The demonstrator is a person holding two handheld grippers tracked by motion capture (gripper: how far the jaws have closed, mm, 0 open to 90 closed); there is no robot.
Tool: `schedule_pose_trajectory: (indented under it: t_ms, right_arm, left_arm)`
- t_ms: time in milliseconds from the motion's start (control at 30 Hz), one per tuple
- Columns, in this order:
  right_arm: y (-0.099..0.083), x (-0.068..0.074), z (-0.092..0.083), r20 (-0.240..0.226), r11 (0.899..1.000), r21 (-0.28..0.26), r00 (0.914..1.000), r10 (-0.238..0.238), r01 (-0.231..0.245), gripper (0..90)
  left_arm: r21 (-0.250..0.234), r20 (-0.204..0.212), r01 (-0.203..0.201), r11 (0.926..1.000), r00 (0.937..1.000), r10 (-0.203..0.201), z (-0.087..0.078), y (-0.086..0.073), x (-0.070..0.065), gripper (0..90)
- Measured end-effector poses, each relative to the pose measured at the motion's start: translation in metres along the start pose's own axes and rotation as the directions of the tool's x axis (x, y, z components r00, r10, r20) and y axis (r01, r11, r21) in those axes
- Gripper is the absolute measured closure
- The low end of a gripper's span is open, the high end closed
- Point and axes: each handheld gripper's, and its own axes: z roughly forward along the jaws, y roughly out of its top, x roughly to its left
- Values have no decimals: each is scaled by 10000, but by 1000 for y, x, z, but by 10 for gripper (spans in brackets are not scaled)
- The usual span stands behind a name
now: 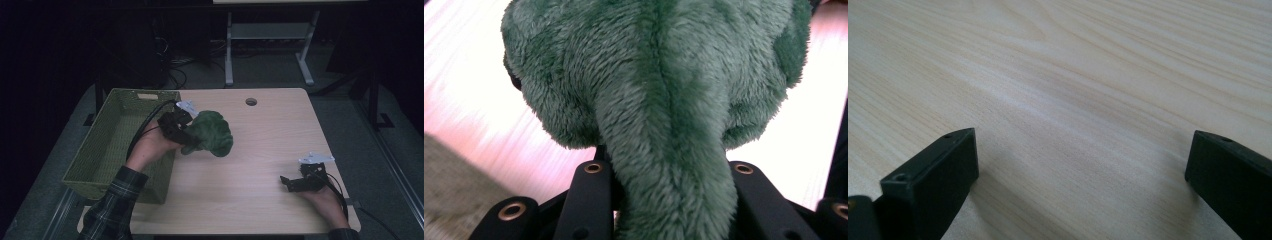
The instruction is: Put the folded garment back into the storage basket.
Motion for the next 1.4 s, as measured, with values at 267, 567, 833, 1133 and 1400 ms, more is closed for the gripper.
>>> schedule_pose_trajectory:
  t_ms: [267,567,833,1133,1400]
  right_arm:
    - [0,0,0,16,10000,1,10000,24,-24,4]
    - [0,0,0,32,10000,2,10000,51,-51,4]
    - [0,0,0,41,10000,6,10000,64,-64,4]
    - [0,0,0,41,10000,6,10000,55,-55,4]
    - [0,0,0,42,10000,16,10000,69,-69,4]
  left_arm:
    - [-326,-680,641,9974,9955,-662,-22,-20,15,678]
    - [-682,-1401,1371,9882,9794,-1456,-46,-47,34,679]
    - [-923,-1861,1947,9765,9600,-2090,-61,-72,47,679]
    - [-868,-2384,2554,9629,9332,-2690,-63,-101,58,679]
    - [-934,-2841,3370,9369,8928,-3495,-56,-126,69,678]
